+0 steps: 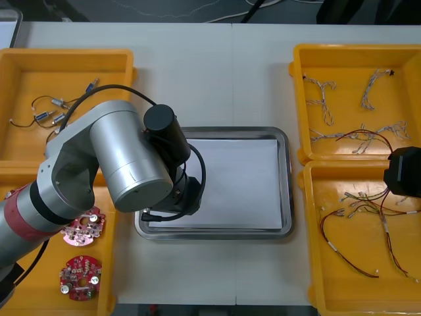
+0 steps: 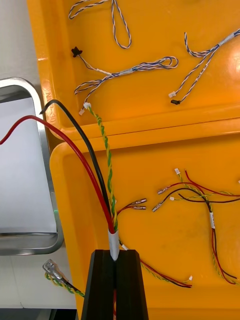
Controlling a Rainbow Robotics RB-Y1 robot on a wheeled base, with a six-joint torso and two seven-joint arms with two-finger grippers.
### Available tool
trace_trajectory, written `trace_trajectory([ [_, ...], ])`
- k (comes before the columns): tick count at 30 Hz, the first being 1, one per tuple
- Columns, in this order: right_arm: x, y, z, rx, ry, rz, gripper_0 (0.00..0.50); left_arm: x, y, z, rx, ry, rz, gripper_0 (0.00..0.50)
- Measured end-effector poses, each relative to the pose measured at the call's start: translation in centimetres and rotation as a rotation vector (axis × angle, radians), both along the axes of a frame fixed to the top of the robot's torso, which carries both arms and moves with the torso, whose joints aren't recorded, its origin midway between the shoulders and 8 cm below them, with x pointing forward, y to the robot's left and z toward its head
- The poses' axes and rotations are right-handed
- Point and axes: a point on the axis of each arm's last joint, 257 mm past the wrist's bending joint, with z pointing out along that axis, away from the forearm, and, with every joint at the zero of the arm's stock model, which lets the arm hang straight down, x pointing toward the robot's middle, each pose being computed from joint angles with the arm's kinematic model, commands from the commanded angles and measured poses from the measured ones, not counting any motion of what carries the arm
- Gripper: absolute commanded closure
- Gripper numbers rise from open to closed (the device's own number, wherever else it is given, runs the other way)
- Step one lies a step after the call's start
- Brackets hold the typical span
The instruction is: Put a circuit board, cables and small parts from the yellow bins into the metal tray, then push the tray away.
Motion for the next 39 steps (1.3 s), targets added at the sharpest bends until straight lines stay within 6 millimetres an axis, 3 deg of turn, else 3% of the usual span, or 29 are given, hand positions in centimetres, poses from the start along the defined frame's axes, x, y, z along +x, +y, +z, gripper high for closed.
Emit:
trace_trajectory([
  [23,0.0,0.0,0.0,0.0,0.0,0.0,0.5,-0.1,0.0,-1.3,0.046,-0.035,-0.014,0.5],
  [39,0.0,0.0,0.0,0.0,0.0,0.0,0.5,0.1,0.3,-3.5,0.058,-0.045,-0.003,0.5],
])
